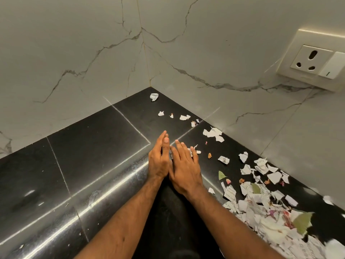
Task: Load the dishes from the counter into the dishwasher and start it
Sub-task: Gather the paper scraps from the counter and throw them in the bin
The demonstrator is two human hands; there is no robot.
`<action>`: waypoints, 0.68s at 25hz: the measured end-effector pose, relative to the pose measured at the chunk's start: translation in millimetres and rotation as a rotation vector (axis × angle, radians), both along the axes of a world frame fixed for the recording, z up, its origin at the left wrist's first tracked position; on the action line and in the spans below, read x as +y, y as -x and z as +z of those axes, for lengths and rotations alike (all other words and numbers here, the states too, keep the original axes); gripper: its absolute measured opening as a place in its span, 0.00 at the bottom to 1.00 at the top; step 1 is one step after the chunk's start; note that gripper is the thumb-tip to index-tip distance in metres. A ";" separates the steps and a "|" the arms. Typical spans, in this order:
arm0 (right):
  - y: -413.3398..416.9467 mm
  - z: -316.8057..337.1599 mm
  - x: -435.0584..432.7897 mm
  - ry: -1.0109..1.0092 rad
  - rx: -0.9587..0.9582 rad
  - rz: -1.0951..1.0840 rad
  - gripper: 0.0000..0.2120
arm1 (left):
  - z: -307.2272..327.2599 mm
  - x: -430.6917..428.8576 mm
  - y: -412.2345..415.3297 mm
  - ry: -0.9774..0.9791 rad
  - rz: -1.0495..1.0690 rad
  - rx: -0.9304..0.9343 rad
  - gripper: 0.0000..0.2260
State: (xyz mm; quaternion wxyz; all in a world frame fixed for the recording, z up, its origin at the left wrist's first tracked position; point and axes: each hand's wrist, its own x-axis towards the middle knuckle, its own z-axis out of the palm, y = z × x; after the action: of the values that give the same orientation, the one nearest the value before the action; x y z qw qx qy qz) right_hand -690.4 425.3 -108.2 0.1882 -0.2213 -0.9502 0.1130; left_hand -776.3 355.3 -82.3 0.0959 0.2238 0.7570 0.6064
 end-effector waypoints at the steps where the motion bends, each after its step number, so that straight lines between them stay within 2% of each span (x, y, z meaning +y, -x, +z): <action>1: 11.8 -2.8 3.5 -0.032 -0.061 0.023 0.27 | -3.3 0.7 2.2 -0.001 -0.004 0.011 0.25; 3: 35.3 -6.6 7.5 -0.061 -0.136 0.107 0.30 | -8.8 1.0 4.4 0.006 0.008 0.023 0.27; 6: 56.7 -7.7 13.5 0.023 -0.190 0.275 0.32 | -9.3 1.1 3.8 -0.025 0.054 0.036 0.28; 8: 54.5 -12.0 13.2 0.041 -0.218 0.233 0.32 | -10.3 2.6 4.6 0.026 0.044 0.080 0.27; 10: 38.2 -12.5 13.9 0.075 -0.196 -0.015 0.34 | -13.0 5.0 4.6 0.129 -0.028 0.151 0.27; 14: -43.9 -3.1 38.6 0.276 -0.127 -0.710 0.43 | -16.9 10.6 -1.3 0.458 -0.244 0.403 0.29; 15: -64.3 1.2 45.6 0.324 -0.124 -0.804 0.44 | -18.0 11.6 -2.3 0.520 -0.270 0.446 0.29; 17: -84.1 7.3 49.6 0.346 -0.088 -0.830 0.42 | -20.2 12.8 -4.4 0.583 -0.295 0.499 0.31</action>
State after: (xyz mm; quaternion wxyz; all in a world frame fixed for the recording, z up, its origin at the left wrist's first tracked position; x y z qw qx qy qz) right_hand -606.4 474.9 -100.9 0.1373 -0.6164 -0.7552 0.1757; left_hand -771.8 368.1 -102.5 0.0549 0.4336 0.8569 0.2734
